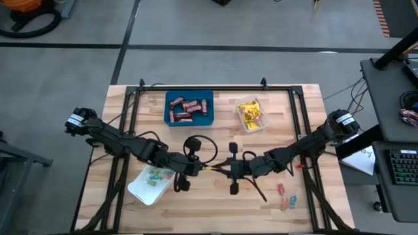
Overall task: Sort candy
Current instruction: Put the yellow candy into the transparent bin
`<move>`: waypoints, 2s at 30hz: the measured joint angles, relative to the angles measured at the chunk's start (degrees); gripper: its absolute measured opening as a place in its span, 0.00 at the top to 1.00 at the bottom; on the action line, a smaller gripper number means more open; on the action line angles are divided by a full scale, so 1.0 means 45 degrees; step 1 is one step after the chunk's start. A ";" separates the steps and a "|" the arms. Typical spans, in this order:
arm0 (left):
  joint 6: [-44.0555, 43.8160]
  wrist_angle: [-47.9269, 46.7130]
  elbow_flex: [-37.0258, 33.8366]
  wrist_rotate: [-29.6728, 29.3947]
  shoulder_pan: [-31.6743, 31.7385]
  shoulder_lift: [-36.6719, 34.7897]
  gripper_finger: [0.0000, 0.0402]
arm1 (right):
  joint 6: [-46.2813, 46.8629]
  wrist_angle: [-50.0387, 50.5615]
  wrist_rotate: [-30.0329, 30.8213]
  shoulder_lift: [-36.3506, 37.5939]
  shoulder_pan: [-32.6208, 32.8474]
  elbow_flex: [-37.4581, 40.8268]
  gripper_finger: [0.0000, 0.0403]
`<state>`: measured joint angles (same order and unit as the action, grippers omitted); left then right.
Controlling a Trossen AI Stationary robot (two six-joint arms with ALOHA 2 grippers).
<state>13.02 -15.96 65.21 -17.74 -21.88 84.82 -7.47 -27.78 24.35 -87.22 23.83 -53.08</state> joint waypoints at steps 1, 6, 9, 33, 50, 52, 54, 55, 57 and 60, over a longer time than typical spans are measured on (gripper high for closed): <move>-0.0001 -0.0006 0.0000 -0.0179 0.0003 0.0000 1.00 | -0.0023 0.0011 -0.0119 0.0000 -0.0008 0.0000 0.95; -0.0039 0.0022 0.0000 -0.0568 0.0047 0.0000 0.98 | -0.0026 0.0100 -0.0168 0.0015 -0.0013 0.0000 0.97; -0.0147 0.0028 0.0000 -0.0576 0.0203 -0.0039 0.93 | -0.0013 0.0115 -0.0173 0.0044 -0.0051 0.0000 0.97; -0.2500 -0.4867 0.0000 -0.1958 0.1392 -0.1821 0.57 | 0.5138 1.1607 0.3182 0.2530 -0.7498 -0.1107 0.98; -0.3398 -0.5151 -0.0308 -0.1957 0.1387 -0.1826 0.58 | 0.3641 1.2286 0.1576 0.0887 -1.1136 -0.1013 0.95; -0.3460 -0.5132 -0.0359 -0.1954 0.1387 -0.1826 0.58 | 0.3637 1.2231 0.1481 0.0752 -1.1135 -0.1010 0.91; -0.3492 -0.5112 -0.0424 -0.1957 0.1387 -0.1826 0.58 | 0.3645 1.2168 0.1484 0.0639 -1.1140 -0.1010 0.85; -0.3497 -0.5077 -0.0464 -0.1957 0.1387 -0.1826 0.58 | 0.3650 1.2113 0.1490 0.0602 -1.1140 -0.1010 0.81; -0.3520 -0.4909 -0.0579 -0.1957 0.1387 -0.1826 0.58 | 0.3726 1.2106 0.1488 0.0557 -1.1140 -0.1010 0.75; -0.3585 -0.4685 -0.0773 -0.1955 0.1387 -0.1826 0.58 | 0.3806 1.2146 0.1478 0.0621 -1.1140 -0.1005 0.66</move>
<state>-3.11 -37.04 61.73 -26.53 -15.64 76.60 9.66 26.87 31.01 -84.42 -26.30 -57.60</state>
